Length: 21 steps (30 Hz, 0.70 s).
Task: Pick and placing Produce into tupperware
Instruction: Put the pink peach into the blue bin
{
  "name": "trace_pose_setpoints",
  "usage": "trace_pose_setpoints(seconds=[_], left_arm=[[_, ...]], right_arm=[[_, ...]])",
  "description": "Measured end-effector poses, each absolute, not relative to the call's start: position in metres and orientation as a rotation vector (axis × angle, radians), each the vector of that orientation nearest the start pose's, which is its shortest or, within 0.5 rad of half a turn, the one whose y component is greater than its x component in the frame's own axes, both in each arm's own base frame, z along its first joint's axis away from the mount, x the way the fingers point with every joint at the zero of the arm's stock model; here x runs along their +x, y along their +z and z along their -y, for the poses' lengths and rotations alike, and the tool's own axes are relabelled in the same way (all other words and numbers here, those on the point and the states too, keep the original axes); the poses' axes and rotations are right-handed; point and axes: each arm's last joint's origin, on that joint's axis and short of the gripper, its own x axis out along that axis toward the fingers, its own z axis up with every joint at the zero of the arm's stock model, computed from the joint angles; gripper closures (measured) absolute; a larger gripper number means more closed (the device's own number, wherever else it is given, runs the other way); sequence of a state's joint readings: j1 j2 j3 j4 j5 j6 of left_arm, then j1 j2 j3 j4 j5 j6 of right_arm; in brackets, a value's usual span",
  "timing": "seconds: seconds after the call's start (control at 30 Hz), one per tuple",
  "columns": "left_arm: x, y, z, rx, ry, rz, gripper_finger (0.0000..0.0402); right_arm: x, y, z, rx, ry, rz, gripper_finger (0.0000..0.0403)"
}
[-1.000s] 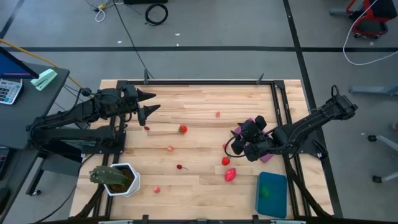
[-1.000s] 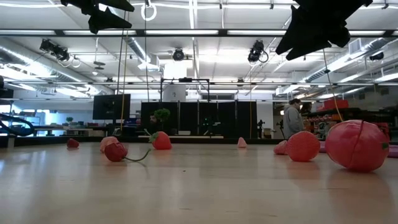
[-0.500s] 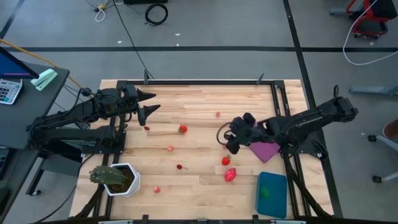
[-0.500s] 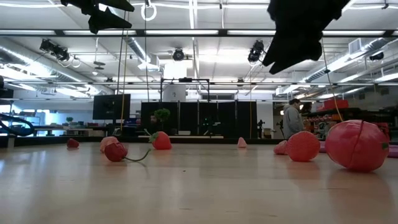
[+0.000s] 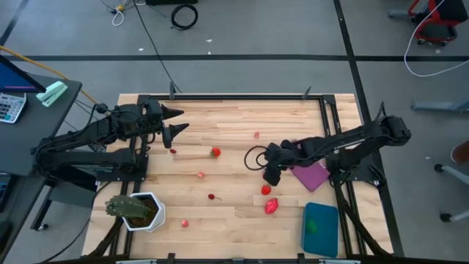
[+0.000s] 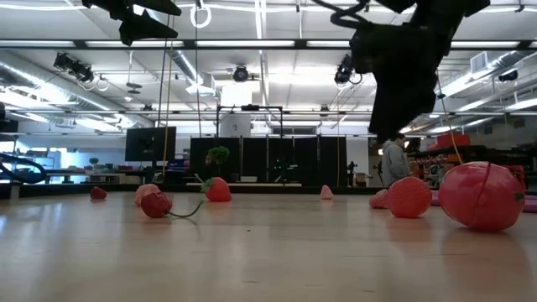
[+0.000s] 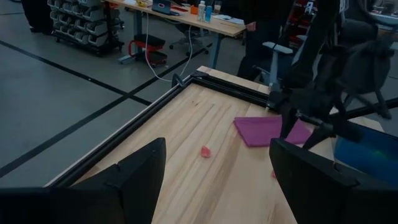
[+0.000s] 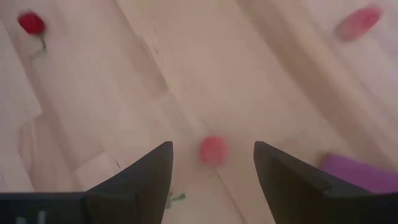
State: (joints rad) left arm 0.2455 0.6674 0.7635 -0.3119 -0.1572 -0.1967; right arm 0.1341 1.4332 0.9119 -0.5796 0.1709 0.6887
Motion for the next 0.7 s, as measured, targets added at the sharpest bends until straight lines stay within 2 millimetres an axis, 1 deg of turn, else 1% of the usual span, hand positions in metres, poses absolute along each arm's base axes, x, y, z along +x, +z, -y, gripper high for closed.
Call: trace_pose_setpoints(seconds=[0.13, 0.3, 0.7], left_arm=[[0.139, 0.330, -0.040, -0.203, 0.421, -0.177, 0.0111], [0.139, 0.330, -0.040, -0.203, 0.421, -0.177, 0.0111], [0.139, 0.330, -0.040, -0.203, 0.421, -0.177, 0.0111]], right_arm=[[0.272, 0.198, -0.030, 0.440, -0.411, -1.065, 0.0170], [0.275, 0.192, -0.027, 0.443, -0.434, -1.085, 0.0170], [0.275, 0.193, -0.027, 0.441, -0.429, -1.082, 0.0170]])
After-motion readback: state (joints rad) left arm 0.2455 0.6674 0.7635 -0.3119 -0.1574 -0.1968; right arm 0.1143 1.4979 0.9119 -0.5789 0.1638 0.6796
